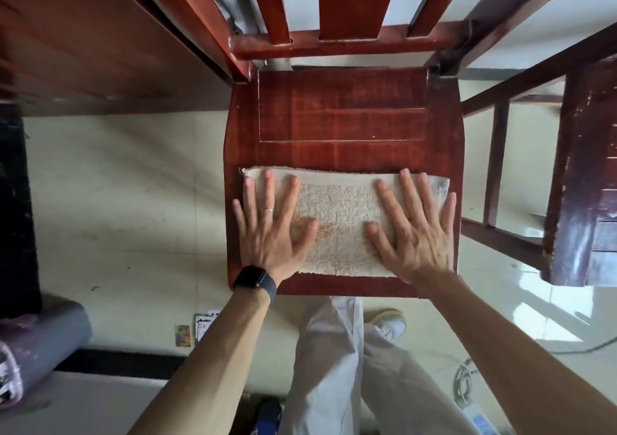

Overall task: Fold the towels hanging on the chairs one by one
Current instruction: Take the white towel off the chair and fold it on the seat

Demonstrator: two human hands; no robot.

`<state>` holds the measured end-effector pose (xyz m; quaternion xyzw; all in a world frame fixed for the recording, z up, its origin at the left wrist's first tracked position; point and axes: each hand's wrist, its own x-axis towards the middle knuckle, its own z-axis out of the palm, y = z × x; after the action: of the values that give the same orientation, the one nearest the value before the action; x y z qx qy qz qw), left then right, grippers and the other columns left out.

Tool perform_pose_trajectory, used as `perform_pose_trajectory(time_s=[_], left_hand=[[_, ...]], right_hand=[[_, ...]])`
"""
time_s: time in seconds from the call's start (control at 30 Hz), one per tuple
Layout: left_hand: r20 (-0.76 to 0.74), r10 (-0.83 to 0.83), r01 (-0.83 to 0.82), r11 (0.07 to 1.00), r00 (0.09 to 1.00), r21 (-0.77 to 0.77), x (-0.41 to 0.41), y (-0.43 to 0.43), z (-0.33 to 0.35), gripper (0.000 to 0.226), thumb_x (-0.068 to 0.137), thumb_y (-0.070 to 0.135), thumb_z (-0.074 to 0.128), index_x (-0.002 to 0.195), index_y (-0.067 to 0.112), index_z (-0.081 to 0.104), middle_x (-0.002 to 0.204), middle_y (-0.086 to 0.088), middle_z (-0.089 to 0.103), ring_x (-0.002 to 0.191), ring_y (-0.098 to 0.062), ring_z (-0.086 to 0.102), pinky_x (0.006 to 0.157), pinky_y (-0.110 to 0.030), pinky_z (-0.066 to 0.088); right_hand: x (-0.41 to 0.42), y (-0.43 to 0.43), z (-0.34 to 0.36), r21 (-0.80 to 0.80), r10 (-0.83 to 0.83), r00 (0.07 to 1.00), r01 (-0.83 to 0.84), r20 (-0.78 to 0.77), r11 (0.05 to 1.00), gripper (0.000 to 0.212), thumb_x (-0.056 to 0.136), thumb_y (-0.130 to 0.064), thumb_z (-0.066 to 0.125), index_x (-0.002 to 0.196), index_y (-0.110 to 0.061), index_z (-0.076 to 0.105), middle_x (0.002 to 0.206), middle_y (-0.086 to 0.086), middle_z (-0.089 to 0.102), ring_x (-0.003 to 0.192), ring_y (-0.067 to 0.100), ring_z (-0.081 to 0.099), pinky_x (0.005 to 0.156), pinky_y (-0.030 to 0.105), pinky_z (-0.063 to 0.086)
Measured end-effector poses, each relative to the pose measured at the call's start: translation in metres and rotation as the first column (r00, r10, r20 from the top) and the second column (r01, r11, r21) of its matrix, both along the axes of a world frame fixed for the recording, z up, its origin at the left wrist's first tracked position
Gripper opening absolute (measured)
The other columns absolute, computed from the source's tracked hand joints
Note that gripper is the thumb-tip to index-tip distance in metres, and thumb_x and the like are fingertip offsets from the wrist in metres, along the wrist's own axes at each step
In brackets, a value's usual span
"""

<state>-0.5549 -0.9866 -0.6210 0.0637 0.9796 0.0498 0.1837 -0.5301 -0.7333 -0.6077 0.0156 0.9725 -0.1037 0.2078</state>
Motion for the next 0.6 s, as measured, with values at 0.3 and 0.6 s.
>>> perform_pose_trajectory(time_s=[0.3, 0.6], left_hand=[[-0.044, -0.523, 0.522, 0.852, 0.851, -0.035, -0.106, 0.052, 0.029, 0.072, 0.091, 0.051, 0.044, 0.156, 0.032, 0.018, 0.166, 0.0, -0.001, 0.152, -0.021, -0.004, 0.119, -0.056, -0.004], [0.007, -0.592, 0.592, 0.805, 0.806, -0.034, -0.094, 0.129, 0.05, 0.089, 0.081, -0.003, 0.055, 0.153, 0.039, 0.022, 0.165, 0.001, -0.006, 0.152, -0.025, 0.006, 0.121, -0.053, 0.005]], right_hand=[[0.066, -0.035, 0.037, 0.049, -0.403, 0.913, 0.4, 0.058, 0.915, 0.077, 0.092, -0.072, 0.035, 0.158, -0.039, 0.014, 0.165, 0.004, 0.017, 0.15, 0.028, 0.019, 0.115, 0.061, 0.019], [0.114, -0.057, 0.053, 0.004, -0.319, 0.939, 0.321, 0.131, 0.947, 0.072, 0.089, -0.055, 0.051, 0.154, -0.034, 0.029, 0.149, 0.008, 0.042, 0.124, 0.03, 0.048, 0.096, 0.049, 0.042]])
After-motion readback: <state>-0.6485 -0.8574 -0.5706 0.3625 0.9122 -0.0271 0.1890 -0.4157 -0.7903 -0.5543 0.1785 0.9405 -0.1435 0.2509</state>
